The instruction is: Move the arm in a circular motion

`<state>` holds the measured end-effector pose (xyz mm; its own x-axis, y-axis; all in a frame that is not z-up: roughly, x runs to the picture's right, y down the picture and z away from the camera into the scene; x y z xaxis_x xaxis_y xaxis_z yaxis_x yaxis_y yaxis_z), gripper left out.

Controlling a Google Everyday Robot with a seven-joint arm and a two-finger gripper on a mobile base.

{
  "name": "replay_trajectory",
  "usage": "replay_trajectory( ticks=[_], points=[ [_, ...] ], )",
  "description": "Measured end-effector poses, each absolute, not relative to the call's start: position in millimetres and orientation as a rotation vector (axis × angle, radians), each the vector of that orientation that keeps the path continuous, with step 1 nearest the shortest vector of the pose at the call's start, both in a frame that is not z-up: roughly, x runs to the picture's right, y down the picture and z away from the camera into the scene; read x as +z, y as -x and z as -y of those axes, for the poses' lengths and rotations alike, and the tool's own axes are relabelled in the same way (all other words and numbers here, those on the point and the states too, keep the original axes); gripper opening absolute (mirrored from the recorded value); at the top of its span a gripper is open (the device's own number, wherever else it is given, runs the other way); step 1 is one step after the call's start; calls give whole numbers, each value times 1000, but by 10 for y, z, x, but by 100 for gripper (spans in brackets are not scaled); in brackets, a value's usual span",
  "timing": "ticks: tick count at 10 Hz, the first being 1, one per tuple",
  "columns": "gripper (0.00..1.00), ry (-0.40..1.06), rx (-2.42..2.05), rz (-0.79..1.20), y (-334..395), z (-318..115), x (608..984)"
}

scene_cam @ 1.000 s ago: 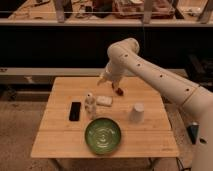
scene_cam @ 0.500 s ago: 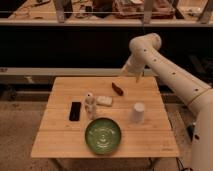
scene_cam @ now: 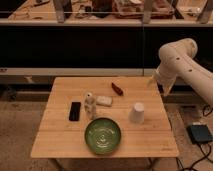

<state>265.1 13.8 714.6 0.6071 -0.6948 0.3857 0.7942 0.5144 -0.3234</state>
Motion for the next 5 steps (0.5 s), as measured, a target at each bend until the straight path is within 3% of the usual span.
replay_trajectory(
  ticks=[2, 5],
  points=[
    [60, 557, -1038, 321, -1906, -626, 6867],
    [60, 544, -1231, 484, -744, -978, 6600]
  ],
)
